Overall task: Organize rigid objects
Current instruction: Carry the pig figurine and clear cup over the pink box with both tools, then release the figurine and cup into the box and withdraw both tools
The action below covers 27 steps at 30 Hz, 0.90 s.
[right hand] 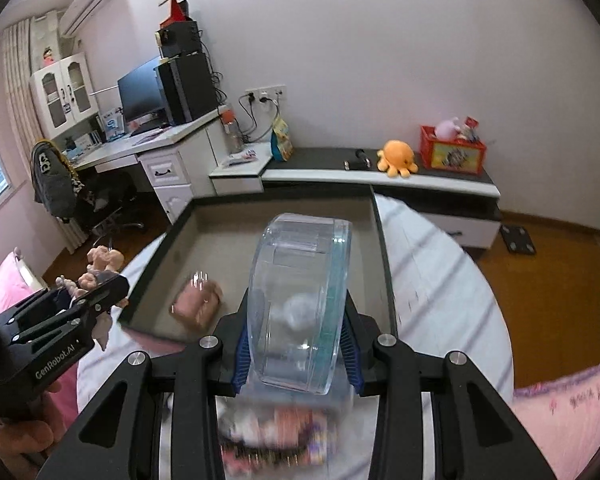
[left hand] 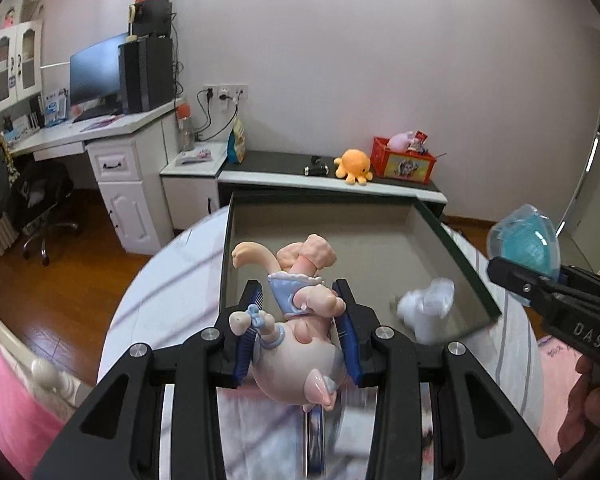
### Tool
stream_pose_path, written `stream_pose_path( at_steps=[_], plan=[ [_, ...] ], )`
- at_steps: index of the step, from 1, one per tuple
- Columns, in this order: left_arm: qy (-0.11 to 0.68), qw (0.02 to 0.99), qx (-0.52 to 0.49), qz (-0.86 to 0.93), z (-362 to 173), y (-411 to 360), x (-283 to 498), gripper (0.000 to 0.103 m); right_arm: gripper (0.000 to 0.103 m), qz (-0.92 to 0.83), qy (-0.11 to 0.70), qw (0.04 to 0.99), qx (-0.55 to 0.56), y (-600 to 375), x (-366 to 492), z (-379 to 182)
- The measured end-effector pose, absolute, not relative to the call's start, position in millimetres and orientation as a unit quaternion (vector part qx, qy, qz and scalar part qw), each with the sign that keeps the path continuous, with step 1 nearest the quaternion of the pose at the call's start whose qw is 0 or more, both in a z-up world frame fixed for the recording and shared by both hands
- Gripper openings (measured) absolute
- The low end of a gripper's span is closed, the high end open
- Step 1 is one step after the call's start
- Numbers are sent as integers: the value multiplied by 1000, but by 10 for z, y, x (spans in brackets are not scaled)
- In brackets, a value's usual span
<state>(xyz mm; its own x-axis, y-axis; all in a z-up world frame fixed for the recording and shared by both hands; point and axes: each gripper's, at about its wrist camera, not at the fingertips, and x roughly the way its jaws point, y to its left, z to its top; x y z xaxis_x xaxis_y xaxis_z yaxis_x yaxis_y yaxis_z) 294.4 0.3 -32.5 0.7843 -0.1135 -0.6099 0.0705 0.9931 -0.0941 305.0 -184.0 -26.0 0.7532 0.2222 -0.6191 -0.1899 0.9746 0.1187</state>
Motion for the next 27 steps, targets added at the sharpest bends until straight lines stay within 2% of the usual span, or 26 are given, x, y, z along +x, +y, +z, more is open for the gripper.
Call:
stream_pose_path(
  at_steps=[6, 12, 23, 24, 26, 27],
  plan=[
    [332, 941, -38, -52, -346, -41, 3505, 37, 38, 115, 350, 930, 12, -1729, 3650, -295],
    [371, 927, -29, -55, -564, -137, 4138, 37, 38, 117, 397, 910, 19, -1684, 4203, -589],
    [443, 894, -5, -65, -893, -314, 4570, 37, 39, 106, 466, 878, 16, -1690, 4602, -998],
    [448, 891, -2, -67, -907, -328, 4584, 39, 39, 106, 466, 878, 16, -1687, 4599, -982],
    [449, 891, 0, -62, -907, -315, 4578, 60, 41, 102, 466, 879, 15, -1685, 4579, -960],
    [445, 894, 0, -54, -889, -304, 4558, 70, 47, 101, 467, 879, 13, -1674, 4563, -953]
  ],
)
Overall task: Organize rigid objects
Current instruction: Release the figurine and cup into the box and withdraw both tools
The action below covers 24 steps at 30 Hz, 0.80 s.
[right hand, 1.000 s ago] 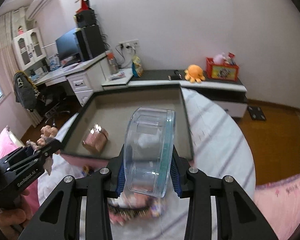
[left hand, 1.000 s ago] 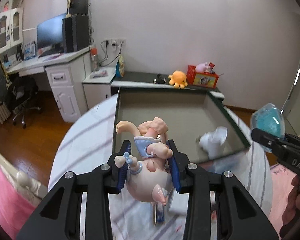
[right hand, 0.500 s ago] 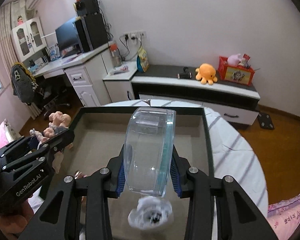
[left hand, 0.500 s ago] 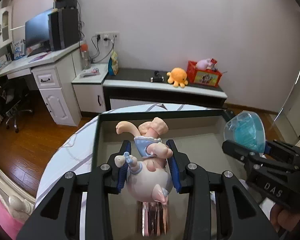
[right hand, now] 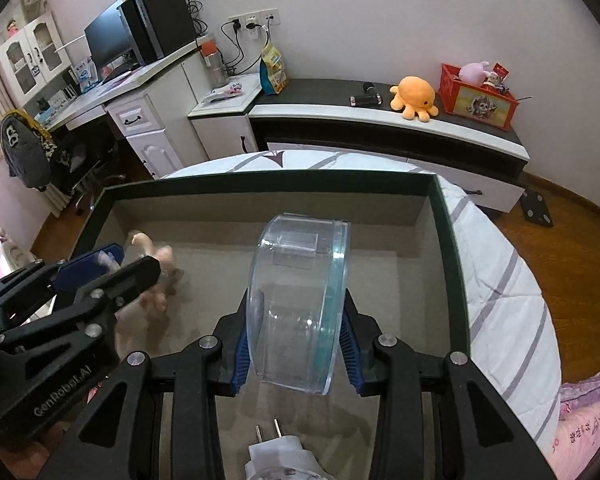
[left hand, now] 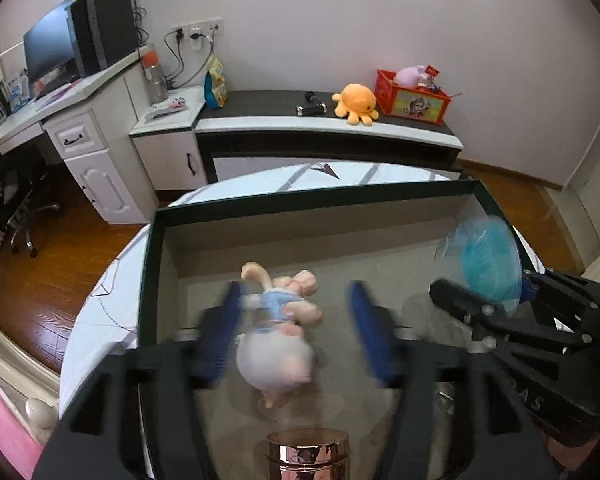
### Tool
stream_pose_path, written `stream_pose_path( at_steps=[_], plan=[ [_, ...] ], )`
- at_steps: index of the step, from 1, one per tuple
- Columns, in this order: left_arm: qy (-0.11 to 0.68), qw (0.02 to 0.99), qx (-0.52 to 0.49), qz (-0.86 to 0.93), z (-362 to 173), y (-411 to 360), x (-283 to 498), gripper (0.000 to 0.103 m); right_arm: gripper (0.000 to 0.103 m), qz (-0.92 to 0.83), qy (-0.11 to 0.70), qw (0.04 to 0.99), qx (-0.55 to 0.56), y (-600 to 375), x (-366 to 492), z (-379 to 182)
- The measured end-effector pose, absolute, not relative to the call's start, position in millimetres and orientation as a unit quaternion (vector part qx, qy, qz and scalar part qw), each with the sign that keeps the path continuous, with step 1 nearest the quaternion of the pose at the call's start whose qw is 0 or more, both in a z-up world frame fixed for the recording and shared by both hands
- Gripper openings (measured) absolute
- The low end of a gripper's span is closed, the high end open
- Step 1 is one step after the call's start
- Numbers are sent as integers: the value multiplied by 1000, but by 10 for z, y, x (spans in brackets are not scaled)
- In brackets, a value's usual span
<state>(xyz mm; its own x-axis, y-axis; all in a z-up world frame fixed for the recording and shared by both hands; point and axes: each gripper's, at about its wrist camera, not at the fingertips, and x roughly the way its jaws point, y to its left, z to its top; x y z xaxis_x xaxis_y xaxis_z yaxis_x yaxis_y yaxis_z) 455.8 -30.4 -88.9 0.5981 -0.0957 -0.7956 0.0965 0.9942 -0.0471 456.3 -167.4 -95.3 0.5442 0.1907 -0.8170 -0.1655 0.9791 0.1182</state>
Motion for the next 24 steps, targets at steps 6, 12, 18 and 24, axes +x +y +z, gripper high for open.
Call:
stream_pose_path(
  at_steps=[6, 12, 18, 24],
  plan=[
    [405, 914, -21, -31, -684, -93, 4317, 99, 84, 87, 457, 885, 22, -1768, 4435, -879],
    [356, 934, -35, -24, -401, 63, 3838, 103, 85, 89, 431, 897, 41, -1753, 4160, -681],
    [325, 944, -46, -25, -146, 162, 3255, 103, 103, 96, 382, 916, 70, -1781, 3734, -395],
    [297, 954, -43, -18, 14, 178, 2755, 103, 103, 98, 346, 929, 87, -1844, 3244, -178]
  ],
)
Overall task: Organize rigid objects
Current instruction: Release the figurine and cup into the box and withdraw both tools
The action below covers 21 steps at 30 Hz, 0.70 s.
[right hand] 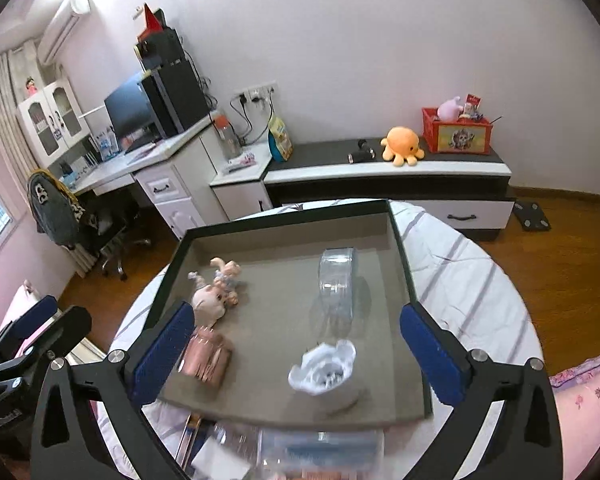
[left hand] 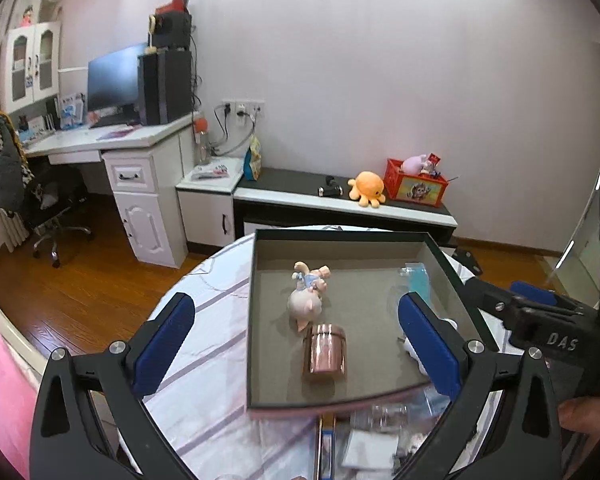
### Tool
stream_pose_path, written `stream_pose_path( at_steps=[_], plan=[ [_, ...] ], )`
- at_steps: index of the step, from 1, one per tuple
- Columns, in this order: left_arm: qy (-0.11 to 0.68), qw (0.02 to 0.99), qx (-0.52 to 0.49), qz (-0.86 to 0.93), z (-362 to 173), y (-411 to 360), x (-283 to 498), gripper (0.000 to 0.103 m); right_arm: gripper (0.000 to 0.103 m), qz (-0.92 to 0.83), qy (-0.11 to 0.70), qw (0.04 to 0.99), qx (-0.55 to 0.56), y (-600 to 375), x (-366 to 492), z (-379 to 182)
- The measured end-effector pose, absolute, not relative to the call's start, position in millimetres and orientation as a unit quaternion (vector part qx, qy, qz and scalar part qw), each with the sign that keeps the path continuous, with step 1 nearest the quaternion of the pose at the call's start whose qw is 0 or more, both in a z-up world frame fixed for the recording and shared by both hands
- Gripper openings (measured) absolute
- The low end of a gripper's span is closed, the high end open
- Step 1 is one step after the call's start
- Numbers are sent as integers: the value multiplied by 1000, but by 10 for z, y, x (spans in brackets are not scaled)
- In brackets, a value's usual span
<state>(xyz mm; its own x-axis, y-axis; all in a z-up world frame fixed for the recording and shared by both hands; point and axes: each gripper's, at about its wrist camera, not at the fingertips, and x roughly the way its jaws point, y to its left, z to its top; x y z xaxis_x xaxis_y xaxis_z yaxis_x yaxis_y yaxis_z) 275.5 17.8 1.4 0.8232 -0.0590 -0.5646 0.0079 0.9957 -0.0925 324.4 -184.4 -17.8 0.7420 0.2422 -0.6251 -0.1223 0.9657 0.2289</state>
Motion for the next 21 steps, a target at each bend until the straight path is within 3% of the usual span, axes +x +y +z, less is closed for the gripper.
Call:
stream_pose_path(
  at_steps=[21],
  plan=[
    [266, 963, -41, 0, 164, 134, 1596, 103, 103, 50, 254, 965, 38, -1894, 1768, 219]
  ],
)
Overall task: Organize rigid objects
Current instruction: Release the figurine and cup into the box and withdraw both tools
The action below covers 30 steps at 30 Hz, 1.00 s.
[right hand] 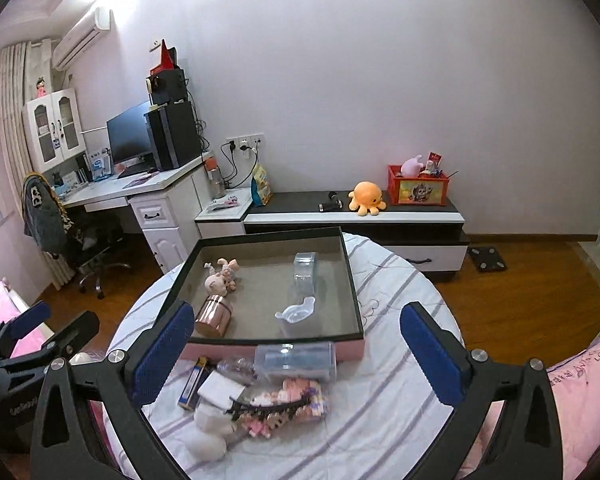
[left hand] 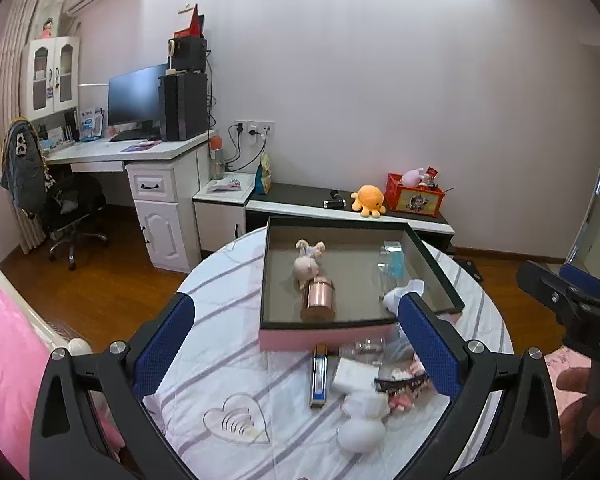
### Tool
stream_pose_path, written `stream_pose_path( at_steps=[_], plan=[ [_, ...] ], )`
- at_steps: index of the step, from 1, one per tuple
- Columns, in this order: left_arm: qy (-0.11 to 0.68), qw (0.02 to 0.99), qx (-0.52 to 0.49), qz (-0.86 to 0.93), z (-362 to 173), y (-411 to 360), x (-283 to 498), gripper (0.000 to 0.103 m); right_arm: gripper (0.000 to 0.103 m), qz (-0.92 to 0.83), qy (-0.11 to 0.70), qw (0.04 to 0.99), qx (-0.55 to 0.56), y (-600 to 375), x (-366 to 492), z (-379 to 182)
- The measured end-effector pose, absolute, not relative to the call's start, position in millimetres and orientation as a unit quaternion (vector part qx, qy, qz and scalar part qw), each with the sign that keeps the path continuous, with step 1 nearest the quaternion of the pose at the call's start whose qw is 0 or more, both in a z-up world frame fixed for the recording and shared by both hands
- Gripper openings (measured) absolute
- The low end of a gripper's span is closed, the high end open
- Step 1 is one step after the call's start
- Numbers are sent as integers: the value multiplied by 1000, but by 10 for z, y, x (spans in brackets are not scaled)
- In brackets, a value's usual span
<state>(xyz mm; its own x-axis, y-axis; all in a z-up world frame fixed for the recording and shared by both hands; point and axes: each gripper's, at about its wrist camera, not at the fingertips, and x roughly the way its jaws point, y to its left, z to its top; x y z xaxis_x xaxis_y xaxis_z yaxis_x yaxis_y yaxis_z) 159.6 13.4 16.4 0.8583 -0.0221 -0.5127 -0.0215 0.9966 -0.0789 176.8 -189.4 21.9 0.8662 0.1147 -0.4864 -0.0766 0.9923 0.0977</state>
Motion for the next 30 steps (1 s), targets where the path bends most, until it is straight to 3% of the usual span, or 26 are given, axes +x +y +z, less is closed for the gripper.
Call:
stream_pose_path(
  at_steps=[12, 30],
  plan=[
    [271, 962, -39, -7, 120, 82, 1348, 103, 103, 50, 253, 966, 30, -1807, 1358, 119],
    [299, 954, -32, -12, -91, 22, 1348, 103, 103, 33, 275, 960, 38, -1956, 1446, 8]
  ],
)
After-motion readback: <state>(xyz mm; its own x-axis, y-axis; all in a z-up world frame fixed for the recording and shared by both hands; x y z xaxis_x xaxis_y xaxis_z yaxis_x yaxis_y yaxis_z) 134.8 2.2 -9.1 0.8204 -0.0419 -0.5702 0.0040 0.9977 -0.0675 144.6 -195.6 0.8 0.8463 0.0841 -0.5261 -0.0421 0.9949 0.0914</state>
